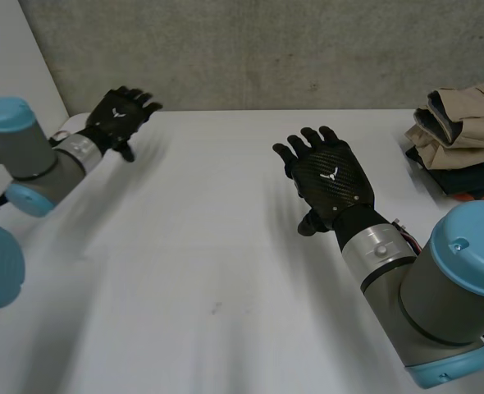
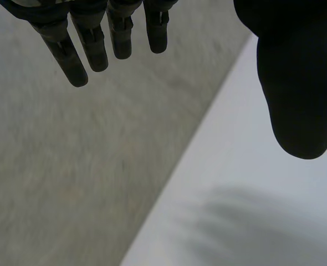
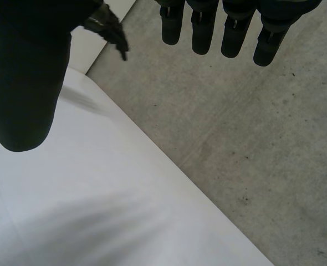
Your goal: Fold the laundry.
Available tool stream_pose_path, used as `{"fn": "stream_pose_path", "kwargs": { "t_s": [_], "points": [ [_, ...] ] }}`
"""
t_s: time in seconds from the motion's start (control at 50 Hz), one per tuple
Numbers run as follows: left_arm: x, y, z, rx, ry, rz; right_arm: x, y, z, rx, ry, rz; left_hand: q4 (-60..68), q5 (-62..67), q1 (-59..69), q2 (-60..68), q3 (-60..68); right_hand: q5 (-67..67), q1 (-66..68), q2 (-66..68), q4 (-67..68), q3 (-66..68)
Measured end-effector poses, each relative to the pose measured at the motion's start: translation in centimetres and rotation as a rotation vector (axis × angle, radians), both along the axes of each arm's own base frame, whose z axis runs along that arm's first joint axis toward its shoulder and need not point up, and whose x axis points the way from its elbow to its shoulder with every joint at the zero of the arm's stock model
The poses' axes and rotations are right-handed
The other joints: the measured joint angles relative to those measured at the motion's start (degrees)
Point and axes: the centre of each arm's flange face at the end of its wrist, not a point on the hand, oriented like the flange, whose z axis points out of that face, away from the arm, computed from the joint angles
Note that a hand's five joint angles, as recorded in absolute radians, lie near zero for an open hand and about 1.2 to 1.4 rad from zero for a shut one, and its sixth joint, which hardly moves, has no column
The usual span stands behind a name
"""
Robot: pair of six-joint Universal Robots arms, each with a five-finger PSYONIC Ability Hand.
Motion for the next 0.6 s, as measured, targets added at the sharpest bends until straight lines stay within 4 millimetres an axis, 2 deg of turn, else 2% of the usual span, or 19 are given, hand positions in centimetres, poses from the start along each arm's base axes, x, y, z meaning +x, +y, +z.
{"fn": "stream_pose_path", "kwargs": {
  "t_s": [0.14, 0.3, 0.5, 0.6],
  "points": [
    [4.5, 1.6, -0.3, 0.124, -0.294, 0.158, 0.0, 0.1, 0.1, -0.001, -0.001, 0.001, 0.0, 0.0, 0.0, 0.0, 0.0, 0.0, 0.0, 0.0, 0.0, 0.0],
    [8.7, 4.0, -0.1, 0.182, -0.534, 0.286, -0.1, -0.2, 0.4, -0.003, -0.002, -0.006, 0.0, 0.0, 0.0, 0.0, 0.0, 0.0, 0.0, 0.0, 0.0, 0.0],
    [12.7, 5.5, 1.2, 0.039, -0.586, 0.452, -0.4, -0.7, 1.2, 0.003, 0.003, -0.027, 0.0, 0.0, 0.0, 0.0, 0.0, 0.0, 0.0, 0.0, 0.0, 0.0],
    [13.5, 6.4, 1.6, 0.032, -0.558, 0.498, -0.6, -0.9, 1.7, -0.001, 0.001, -0.037, 0.0, 0.0, 0.0, 0.0, 0.0, 0.0, 0.0, 0.0, 0.0, 0.0]
  ]
}}
